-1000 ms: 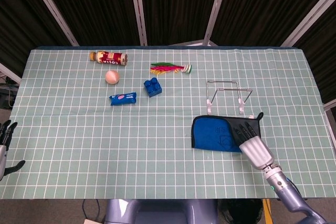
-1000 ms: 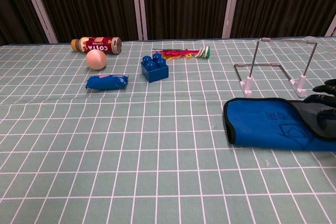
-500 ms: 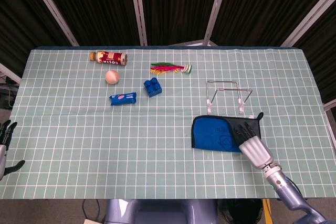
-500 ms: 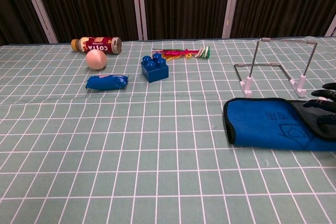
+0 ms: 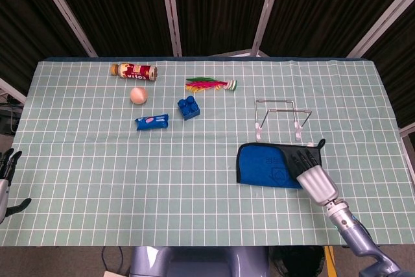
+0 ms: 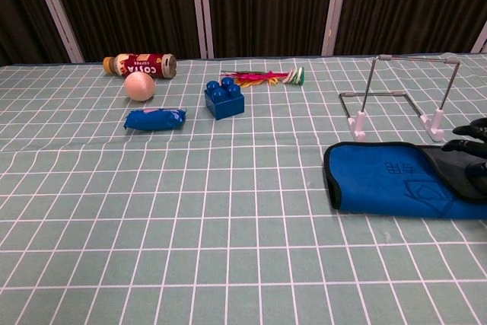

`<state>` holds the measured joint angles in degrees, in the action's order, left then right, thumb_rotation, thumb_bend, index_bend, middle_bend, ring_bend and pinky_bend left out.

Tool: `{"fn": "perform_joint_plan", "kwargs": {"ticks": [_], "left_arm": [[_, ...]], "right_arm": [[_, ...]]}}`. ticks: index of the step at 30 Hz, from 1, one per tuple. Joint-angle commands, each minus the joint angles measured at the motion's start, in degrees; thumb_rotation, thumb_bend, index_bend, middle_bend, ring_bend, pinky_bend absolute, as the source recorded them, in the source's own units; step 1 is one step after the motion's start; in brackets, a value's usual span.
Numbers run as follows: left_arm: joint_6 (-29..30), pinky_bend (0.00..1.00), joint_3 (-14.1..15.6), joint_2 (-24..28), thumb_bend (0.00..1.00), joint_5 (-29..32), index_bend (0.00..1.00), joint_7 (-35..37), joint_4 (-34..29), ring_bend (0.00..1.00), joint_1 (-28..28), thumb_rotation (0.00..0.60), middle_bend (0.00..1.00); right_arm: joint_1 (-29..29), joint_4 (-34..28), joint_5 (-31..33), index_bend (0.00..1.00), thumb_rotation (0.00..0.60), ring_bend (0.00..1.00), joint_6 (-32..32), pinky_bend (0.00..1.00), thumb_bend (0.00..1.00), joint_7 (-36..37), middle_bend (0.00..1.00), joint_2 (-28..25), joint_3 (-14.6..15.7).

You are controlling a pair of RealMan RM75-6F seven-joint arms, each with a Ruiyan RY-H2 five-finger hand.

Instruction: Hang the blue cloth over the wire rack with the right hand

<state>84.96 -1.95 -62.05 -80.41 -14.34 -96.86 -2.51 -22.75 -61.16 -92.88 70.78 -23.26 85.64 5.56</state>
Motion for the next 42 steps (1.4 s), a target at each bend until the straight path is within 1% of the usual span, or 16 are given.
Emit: {"fn": "perform_joint_plan", "kwargs": {"ticks": [1, 4, 6, 12, 15, 20, 23, 29, 31, 36, 37, 38, 39, 41, 42], "left_arm": [[0.04, 0.00, 0.01, 0.00, 0.00, -0.03, 0.00, 0.01, -0.01, 0.00, 0.02, 0.600, 0.00], [0.03, 0.00, 0.05, 0.01, 0.00, -0.08, 0.00, 0.03, -0.01, 0.00, 0.03, 0.600, 0.00], [0.09, 0.00, 0.09, 0.00, 0.00, -0.17, 0.00, -0.05, -0.08, 0.00, 0.05, 0.600, 0.00], [0.13, 0.00, 0.07, -0.02, 0.00, -0.15, 0.00, -0.06, -0.09, 0.00, 0.08, 0.600, 0.00], [0.06, 0.00, 0.07, -0.01, 0.00, -0.09, 0.00, -0.06, -0.08, 0.00, 0.07, 0.600, 0.00], [0.06, 0.00, 0.04, -0.01, 0.00, -0.03, 0.00, -0.06, -0.10, 0.00, 0.07, 0.600, 0.00], [0.06, 0.00, 0.06, 0.03, 0.00, -0.03, 0.00, -0.03, -0.15, 0.00, 0.09, 0.600, 0.00], [0.01, 0.00, 0.09, 0.02, 0.00, -0.01, 0.00, -0.11, -0.19, 0.00, 0.09, 0.600, 0.00], [-0.09, 0.00, 0.15, -0.06, 0.00, -0.03, 0.00, -0.35, -0.25, 0.00, 0.04, 0.600, 0.00], [0.11, 0.00, 0.18, -0.16, 0.00, -0.19, 0.00, -0.61, -0.35, 0.00, 0.10, 0.600, 0.00], [0.17, 0.00, 0.20, -0.18, 0.00, -0.23, 0.00, -0.67, -0.35, 0.00, 0.12, 0.600, 0.00], [0.19, 0.00, 0.22, -0.22, 0.00, -0.24, 0.00, -0.73, -0.35, 0.00, 0.13, 0.600, 0.00], [0.11, 0.00, 0.23, -0.26, 0.00, -0.18, 0.00, -0.83, -0.34, 0.00, 0.11, 0.600, 0.00], [0.03, 0.00, 0.17, -0.28, 0.00, 0.00, 0.00, -0.87, -0.30, 0.00, 0.09, 0.600, 0.00], [-0.01, 0.00, 0.12, -0.26, 0.00, 0.14, 0.00, -0.77, -0.30, 0.00, 0.10, 0.600, 0.00]], "right_arm": [[0.14, 0.35, 0.44, 0.53, 0.600, 0.00, -0.12, 0.10, 0.36, 1.77, 0.11, 0.27, -0.59], [0.24, 0.51, 0.89, 0.56, 0.600, 0.00, -0.29, 0.11, 0.37, 3.52, 0.12, 0.39, -1.12], [0.43, 0.07, 2.02, 0.58, 0.600, 0.00, -0.76, 0.12, 0.37, 6.36, 0.13, 0.41, -1.84], [0.46, -1.37, 5.60, 0.59, 0.600, 0.00, -3.10, 0.14, 0.38, 12.57, 0.14, 0.06, -4.08], [0.36, -3.16, 9.56, 0.60, 0.600, 0.00, -5.82, 0.15, 0.38, 17.11, 0.14, -0.62, -6.33], [-0.09, -5.25, 14.61, 0.60, 0.600, 0.00, -10.01, 0.15, 0.38, 22.17, 0.14, -2.02, -9.05], [-0.42, -5.58, 19.31, 0.60, 0.600, 0.00, -13.72, 0.16, 0.38, 25.33, 0.14, -2.77, -11.33], [-0.68, -4.94, 23.21, 0.60, 0.600, 0.00, -17.08, 0.16, 0.38, 27.78, 0.14, -2.94, -12.98], [-0.91, -3.47, 25.23, 0.60, 0.600, 0.00, -19.10, 0.16, 0.38, 27.94, 0.14, -2.40, -13.41], [-1.35, -0.80, 26.39, 0.59, 0.600, 0.00, -20.09, 0.15, 0.37, 27.41, 0.14, -0.78, -13.81], [-1.41, -0.24, 26.50, 0.55, 0.600, 0.00, -20.19, 0.14, 0.35, 27.42, 0.12, -0.42, -13.87], [-1.45, 0.47, 26.56, 0.44, 0.600, 0.00, -20.17, 0.11, 0.31, 27.45, 0.08, 0.05, -13.96], [-1.41, 1.25, 26.69, 0.29, 0.600, 0.00, -19.46, 0.06, 0.24, 27.19, 0.04, 0.68, -14.26], [-1.10, 1.90, 26.45, 0.07, 0.600, 0.00, -16.88, 0.01, 0.13, 26.90, 0.00, 1.52, -15.02], [-0.79, 2.20, 25.71, 0.03, 0.600, 0.00, -14.28, 0.00, 0.10, 26.97, 0.00, 2.01, -15.54]]}}
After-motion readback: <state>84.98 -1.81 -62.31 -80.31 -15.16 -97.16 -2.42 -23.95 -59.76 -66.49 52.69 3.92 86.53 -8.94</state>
